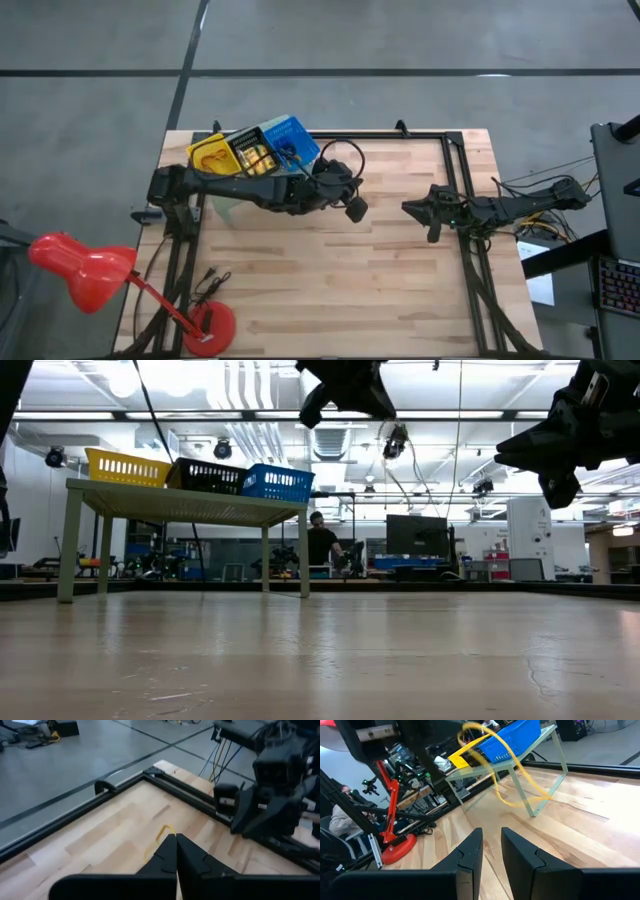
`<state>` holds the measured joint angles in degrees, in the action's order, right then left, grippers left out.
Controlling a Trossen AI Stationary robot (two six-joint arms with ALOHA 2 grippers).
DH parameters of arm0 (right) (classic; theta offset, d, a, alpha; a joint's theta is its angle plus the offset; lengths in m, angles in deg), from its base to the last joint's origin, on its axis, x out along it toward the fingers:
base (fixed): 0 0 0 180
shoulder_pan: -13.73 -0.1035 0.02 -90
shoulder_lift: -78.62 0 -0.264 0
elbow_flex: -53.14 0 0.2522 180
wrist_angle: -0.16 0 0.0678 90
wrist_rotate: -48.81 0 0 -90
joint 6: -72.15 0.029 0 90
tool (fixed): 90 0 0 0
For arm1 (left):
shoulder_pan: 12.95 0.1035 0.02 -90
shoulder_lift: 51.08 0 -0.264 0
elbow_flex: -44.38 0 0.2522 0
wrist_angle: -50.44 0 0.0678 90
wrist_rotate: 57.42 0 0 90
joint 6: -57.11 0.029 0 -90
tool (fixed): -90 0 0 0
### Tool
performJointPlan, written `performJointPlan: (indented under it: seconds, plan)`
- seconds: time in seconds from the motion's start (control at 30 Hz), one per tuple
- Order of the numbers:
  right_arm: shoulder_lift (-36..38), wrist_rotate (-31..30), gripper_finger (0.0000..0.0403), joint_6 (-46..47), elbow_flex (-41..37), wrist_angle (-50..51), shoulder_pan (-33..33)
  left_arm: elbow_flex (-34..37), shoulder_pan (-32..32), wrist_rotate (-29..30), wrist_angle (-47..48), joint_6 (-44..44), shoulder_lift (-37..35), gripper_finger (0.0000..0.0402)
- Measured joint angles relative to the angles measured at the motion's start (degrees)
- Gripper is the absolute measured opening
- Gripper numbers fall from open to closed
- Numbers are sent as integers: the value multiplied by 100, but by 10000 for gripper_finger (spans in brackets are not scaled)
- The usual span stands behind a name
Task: Pick & Place Office Desk Supplies
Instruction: Put the yellow rubber band into the yellow basket on the shelf
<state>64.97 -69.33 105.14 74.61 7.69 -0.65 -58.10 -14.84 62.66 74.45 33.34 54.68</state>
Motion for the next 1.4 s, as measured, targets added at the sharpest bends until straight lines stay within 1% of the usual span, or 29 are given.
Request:
performJointPlan:
  seconds: [0.1,0.27,0.37,0.63,0.77,0.9,1.03,1.2,1.4]
  plan:
    - [0,0,68,0,0,0,0,-156,0,23,-11,148,-7,0]
    - [0,0,68,0,0,0,0,-390,-7,36,18,814,-114,0]
    - [0,0,68,0,0,0,0,-403,2,48,43,882,-259,0]
    - [0,0,68,0,0,0,0,-399,33,63,929,920,-734,0]
    - [0,0,68,0,0,0,0,-394,33,59,1540,1205,-1007,0]
    - [0,0,68,0,0,0,0,-394,37,123,2225,1198,-1368,0]
    - [0,0,68,0,0,0,0,-392,37,359,2955,1100,-1751,0]
    - [0,0,68,0,0,0,0,-393,37,1083,3779,339,-2352,0]
    - [0,0,68,0,0,0,0,-390,37,1971,4872,-496,-2877,0]
